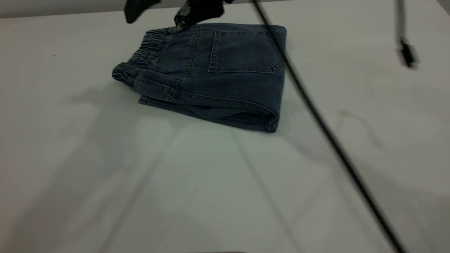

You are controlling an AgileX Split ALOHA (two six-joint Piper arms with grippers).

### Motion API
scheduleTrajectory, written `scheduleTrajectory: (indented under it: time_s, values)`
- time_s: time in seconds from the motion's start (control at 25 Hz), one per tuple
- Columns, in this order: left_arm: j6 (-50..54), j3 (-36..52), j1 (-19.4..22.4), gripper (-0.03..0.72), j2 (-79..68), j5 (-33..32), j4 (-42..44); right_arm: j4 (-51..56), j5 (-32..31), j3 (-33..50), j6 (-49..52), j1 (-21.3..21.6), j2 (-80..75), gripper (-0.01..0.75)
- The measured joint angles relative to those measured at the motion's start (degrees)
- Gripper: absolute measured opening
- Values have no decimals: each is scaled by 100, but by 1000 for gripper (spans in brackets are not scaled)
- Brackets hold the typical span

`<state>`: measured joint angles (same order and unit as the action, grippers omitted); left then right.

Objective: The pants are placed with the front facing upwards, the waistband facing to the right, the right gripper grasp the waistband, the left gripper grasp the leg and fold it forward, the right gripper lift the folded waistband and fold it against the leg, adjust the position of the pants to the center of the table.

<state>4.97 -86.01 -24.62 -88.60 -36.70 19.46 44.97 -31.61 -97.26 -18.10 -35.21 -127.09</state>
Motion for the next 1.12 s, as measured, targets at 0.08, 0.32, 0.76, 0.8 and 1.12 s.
scheduleTrajectory:
  time_s: [0.08,0.32,0.76,0.8,1.12]
  values:
    - [6,0,0,428,56,39,0,-1281,-410,-545,1731,-80,-233,561]
    - [133,0,0,428,112,113,0,-2774,-1265,-2017,4836,-77,-1139,552]
    - [256,0,0,428,112,120,-112,-2463,-1395,-2489,6729,-77,-2223,540]
    - [256,0,0,428,112,120,-129,-2463,-1436,-2494,6815,-77,-2275,535]
    - [270,0,0,428,112,120,-142,-2500,-1719,-2586,6840,-77,-2353,508]
